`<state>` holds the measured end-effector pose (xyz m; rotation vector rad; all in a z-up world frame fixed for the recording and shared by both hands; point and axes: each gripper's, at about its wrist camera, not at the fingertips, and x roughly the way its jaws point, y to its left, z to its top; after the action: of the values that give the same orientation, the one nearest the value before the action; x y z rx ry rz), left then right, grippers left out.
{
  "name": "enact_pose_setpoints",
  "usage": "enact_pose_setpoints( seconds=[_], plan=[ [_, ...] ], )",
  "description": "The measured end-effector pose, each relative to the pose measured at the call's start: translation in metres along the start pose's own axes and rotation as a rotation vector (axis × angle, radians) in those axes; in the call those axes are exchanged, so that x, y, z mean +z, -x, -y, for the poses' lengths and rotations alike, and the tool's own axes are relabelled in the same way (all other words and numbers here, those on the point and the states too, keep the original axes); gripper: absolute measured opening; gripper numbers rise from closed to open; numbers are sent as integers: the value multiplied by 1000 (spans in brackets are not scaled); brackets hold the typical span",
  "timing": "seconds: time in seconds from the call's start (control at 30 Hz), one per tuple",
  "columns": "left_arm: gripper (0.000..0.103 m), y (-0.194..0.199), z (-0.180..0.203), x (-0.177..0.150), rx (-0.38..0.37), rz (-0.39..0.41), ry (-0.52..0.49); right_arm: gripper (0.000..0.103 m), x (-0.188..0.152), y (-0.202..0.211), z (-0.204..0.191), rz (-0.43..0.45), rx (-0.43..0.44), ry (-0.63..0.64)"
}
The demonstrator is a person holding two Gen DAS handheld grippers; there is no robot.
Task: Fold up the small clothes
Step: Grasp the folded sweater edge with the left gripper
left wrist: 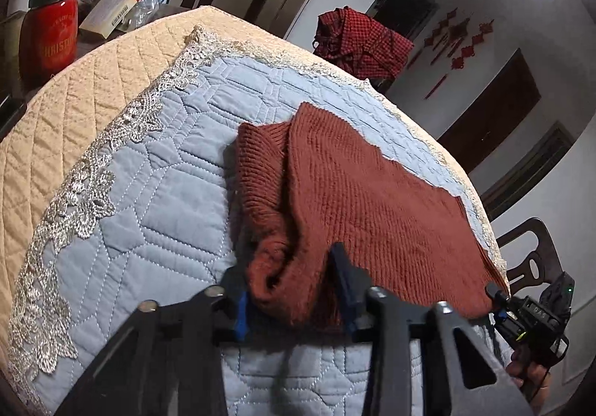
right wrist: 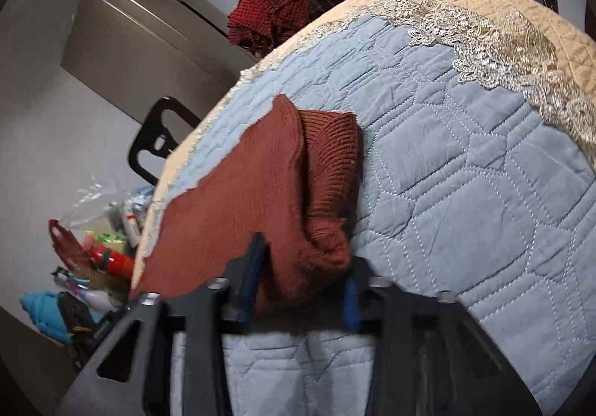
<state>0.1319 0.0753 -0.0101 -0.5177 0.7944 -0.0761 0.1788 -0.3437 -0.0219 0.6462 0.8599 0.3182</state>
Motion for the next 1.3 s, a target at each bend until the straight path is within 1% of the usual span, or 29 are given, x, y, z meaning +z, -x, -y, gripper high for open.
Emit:
enact_pose_setpoints(
  seconds=[0.03, 0.13, 0.27, 0.4, 0.53, 0.7, 0.8, 0.9, 0.93, 1.0, 1.07, 1.13, 1.2, 1.3],
  plan=[
    [26, 0, 0, 1, -4, -3, 2, 20, 0, -2, 0, -7, -6, -2],
    [21, 5, 3, 3, -14, -8, -17, 16, 2, -1, 2, -8, -3, -5],
    [20, 23, 5, 5, -52, -5, -28, 15, 3, 13, -6, 2, 20, 9],
    [20, 46, 11, -1, -58, -13, -66, 15, 1, 35, -13, 6, 52, 24],
    [20, 64, 6, -19, -81, -32, -65, 15, -16, 62, -15, -5, 67, 40],
    [20, 82, -9, -51, -105, -60, -35, 15, -46, 90, 1, -21, 64, 9],
    [20, 83, -16, -69, -103, -84, -22, 15, -62, 95, 13, -43, 46, -11],
    [20, 80, -21, -79, -102, -102, -10, 15, -75, 89, 29, -77, 25, -42],
    [21, 80, -21, -80, -106, -102, -5, 15, -78, 87, 33, -90, 28, -52],
    [21, 82, -20, -78, -109, -103, -17, 16, -79, 87, 36, -87, 39, -54],
    [23, 84, -16, -77, -94, -105, -44, 20, -77, 89, 34, -81, 33, -38],
    [24, 88, -14, -76, -78, -105, -59, 24, -76, 93, 30, -77, 7, -16],
    [24, 98, -15, -75, -72, -91, -66, 24, -76, 101, 27, -71, -18, 11],
    [27, 116, -20, -71, -25, -35, -88, 25, -79, 117, 25, -46, -55, 58]
  ],
)
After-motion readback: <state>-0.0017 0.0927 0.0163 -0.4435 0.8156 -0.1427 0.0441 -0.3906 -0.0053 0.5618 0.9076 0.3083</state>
